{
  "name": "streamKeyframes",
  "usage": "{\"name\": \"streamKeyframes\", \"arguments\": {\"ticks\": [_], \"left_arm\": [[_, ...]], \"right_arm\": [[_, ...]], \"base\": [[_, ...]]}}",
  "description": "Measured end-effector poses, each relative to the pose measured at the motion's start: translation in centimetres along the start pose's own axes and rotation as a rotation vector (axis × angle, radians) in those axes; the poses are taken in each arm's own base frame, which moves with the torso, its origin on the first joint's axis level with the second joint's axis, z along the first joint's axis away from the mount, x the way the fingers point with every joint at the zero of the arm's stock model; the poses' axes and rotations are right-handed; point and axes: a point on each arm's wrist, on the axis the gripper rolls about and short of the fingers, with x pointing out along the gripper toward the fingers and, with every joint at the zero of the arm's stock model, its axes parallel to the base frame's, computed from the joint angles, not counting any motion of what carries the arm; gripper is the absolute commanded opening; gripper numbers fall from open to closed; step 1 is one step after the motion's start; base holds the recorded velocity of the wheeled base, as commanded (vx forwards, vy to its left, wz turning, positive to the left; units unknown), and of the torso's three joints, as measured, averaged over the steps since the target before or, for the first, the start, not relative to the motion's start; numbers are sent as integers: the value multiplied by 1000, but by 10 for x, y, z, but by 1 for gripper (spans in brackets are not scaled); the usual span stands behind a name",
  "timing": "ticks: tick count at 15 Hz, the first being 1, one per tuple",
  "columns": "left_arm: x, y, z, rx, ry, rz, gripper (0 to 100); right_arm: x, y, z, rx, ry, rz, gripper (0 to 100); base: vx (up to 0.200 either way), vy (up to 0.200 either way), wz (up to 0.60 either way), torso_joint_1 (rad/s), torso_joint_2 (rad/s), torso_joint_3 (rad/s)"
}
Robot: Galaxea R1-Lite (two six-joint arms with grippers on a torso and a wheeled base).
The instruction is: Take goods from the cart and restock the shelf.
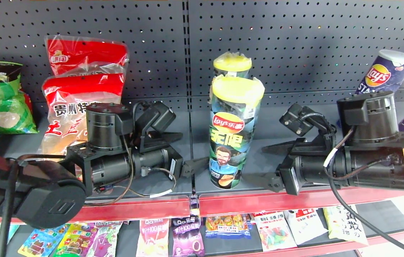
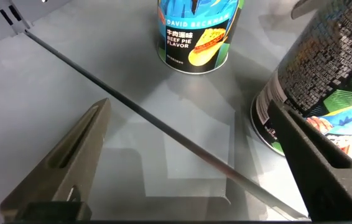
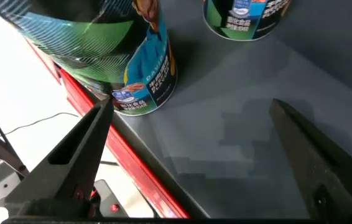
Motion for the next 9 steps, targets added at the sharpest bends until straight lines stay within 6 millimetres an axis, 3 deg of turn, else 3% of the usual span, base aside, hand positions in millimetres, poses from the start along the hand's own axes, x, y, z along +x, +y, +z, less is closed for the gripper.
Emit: {"name": "streamKeyframes", "arguments": {"ticks": [9], "left_arm": [[-5, -2, 1, 1, -4, -3, 100]], "right_arm": [[1, -4, 2, 5, -4, -13, 100]], "base": [[0, 0, 0, 0, 0, 0]]}}
